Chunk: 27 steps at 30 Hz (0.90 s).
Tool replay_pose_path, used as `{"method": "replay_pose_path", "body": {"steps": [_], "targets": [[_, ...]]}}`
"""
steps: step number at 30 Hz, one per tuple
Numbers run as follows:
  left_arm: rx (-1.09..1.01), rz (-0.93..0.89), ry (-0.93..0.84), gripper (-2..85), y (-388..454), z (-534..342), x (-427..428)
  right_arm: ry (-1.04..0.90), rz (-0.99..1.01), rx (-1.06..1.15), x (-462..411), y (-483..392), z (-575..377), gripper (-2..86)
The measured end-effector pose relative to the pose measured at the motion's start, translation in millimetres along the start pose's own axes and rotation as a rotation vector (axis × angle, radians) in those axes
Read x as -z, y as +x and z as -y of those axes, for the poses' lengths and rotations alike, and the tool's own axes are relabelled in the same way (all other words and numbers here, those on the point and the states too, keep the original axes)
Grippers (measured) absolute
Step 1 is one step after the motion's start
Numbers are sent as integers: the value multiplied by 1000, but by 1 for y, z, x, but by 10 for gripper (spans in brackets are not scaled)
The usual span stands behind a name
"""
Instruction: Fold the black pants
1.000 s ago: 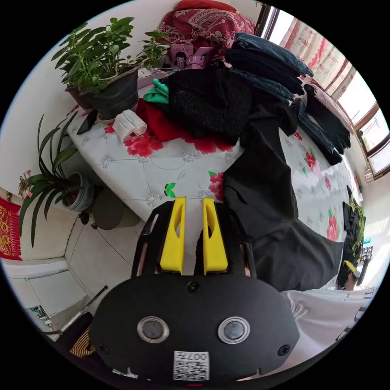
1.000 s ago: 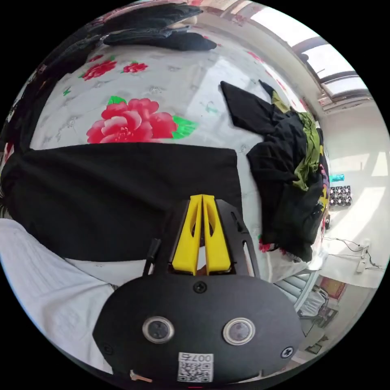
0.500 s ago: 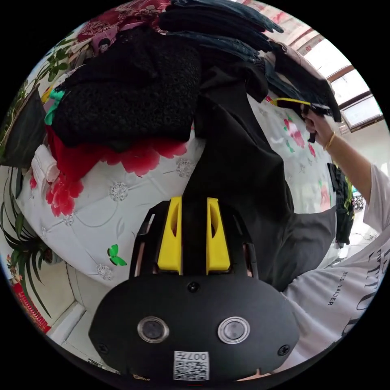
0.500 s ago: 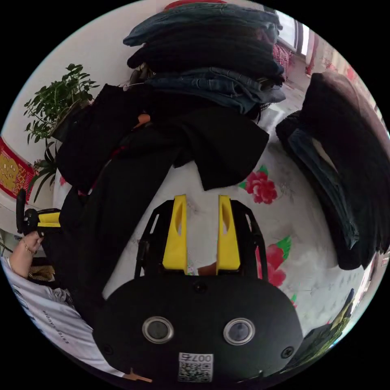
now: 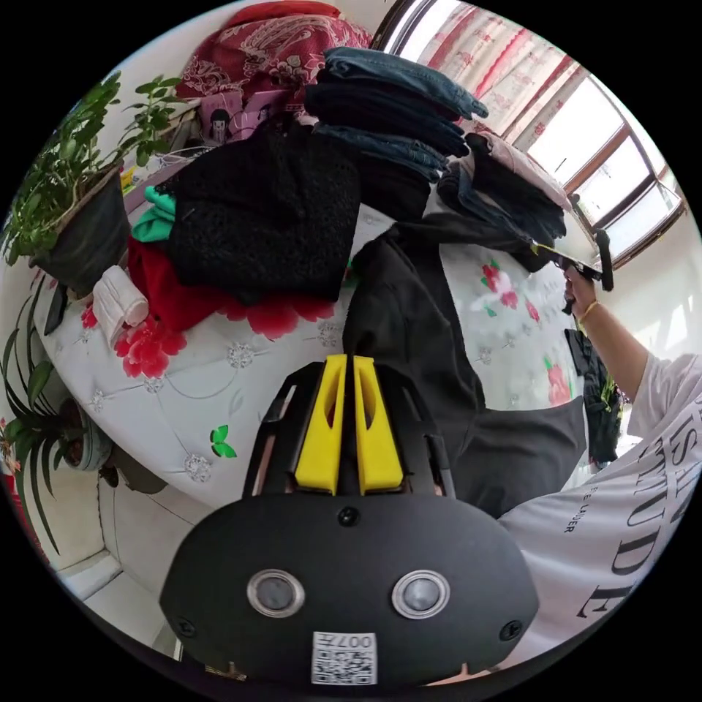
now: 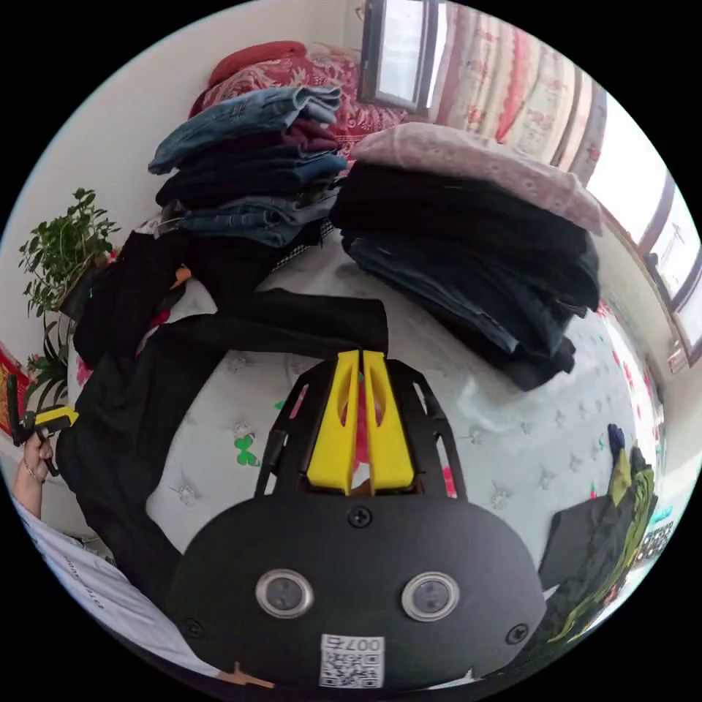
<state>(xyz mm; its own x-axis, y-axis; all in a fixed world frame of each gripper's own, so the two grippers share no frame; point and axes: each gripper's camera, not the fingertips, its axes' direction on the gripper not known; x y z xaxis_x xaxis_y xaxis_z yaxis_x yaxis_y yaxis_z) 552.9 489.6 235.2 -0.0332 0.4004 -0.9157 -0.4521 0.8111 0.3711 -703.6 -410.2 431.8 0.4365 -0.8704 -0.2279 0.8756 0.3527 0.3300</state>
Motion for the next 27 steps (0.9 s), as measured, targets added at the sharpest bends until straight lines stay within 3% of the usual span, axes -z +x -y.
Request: {"method": "replay_pose_path", "body": {"steps": [6, 14, 18, 22, 24, 27], "targets": [[-23, -27, 115, -6, 27, -22, 58, 199, -121, -421, 213, 174, -169, -3], [-91, -58, 60, 71, 24, 22, 46, 123, -75, -515, 294, 236, -278, -2], [-247, -242, -231, 115, 37, 77, -18, 79, -30, -528, 288, 244, -289, -2], [-394, -216, -505, 27, 79, 83, -85, 83, 32, -522, 283, 251, -276, -2], [-364, -198, -442, 6, 78, 91, -72, 109, 75, -502, 289, 256, -257, -2], [-202, -180, -120, -3, 52, 100, 3, 207, 112, -442, 318, 261, -237, -2]]}}
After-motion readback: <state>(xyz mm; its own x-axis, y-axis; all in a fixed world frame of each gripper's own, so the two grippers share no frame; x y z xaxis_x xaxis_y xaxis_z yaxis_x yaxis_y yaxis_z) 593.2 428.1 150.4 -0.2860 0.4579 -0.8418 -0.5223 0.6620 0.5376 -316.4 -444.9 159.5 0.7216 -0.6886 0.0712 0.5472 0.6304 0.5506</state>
